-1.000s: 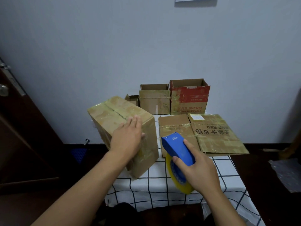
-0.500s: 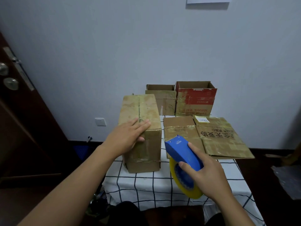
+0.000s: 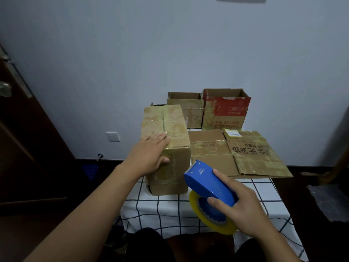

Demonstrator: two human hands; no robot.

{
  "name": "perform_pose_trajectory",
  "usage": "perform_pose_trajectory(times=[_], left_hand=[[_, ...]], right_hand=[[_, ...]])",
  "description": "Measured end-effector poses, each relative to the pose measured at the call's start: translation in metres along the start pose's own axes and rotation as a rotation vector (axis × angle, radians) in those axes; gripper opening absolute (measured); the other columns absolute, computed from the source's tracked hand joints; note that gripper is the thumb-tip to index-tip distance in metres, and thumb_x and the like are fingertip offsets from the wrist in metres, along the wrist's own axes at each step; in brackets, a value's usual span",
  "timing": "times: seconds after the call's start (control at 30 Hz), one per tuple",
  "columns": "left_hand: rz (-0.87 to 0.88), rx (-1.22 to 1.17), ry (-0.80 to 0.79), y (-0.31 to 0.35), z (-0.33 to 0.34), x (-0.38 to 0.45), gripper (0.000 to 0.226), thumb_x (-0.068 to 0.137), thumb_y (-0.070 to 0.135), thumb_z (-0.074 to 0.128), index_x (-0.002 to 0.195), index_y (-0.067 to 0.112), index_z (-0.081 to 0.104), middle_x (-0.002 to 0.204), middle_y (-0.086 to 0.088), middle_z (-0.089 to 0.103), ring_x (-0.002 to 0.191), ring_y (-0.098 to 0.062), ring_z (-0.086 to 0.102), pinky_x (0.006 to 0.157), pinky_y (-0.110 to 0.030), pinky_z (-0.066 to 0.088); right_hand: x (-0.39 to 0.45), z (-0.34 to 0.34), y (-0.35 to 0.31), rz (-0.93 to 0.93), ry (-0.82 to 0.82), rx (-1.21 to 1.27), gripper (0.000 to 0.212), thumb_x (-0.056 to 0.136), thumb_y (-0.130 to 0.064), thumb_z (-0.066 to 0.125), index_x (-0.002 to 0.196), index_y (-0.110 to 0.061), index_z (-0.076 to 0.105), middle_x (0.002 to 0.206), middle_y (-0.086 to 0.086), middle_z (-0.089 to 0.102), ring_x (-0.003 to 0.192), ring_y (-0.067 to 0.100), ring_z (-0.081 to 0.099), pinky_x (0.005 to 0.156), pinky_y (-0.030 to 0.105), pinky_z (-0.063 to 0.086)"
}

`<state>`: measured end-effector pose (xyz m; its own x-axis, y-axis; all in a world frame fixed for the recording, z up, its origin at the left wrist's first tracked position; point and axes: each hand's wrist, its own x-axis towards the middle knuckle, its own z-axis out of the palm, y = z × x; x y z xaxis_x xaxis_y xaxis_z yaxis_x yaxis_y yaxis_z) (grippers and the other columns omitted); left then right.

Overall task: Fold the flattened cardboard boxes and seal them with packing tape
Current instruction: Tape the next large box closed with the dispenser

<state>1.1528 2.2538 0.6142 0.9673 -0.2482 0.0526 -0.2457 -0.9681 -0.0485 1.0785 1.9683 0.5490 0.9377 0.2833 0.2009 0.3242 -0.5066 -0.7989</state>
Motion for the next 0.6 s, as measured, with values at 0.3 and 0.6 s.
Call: perform_pose_trajectory(times=[0.3, 0.6], left_hand=[[-0.142, -0.459, 0.342, 0.014, -0.014, -0.022, 0.018, 0.098, 0.038, 0.053, 0.110, 0.024, 0.053, 0.130, -0.002, 0.060, 0.118, -0.022, 0.055, 0.096, -0.045, 0.048], [-0.267, -1.131, 0.182, 0.044, -0.019, -0.048, 0.021, 0.103, 0.012, 0.043, 0.110, 0.025, 0.058, 0.111, 0.007, 0.067, 0.094, -0.008, 0.067, 0.081, -0.025, 0.055]], right_hand=[[0.002, 0.001, -0.006, -0.051, 0.077, 0.138, 0.072, 0.067, -0.066, 0.068, 0.134, -0.064, 0.042, 0.129, -0.043, 0.047, 0.117, -0.005, 0.053, 0.088, 0.029, 0.053], [0.017, -0.005, -0.025, -0.083, 0.086, 0.444, 0.064, 0.065, -0.050, 0.072, 0.126, -0.057, 0.054, 0.128, -0.033, 0.056, 0.115, -0.002, 0.059, 0.081, 0.014, 0.051]])
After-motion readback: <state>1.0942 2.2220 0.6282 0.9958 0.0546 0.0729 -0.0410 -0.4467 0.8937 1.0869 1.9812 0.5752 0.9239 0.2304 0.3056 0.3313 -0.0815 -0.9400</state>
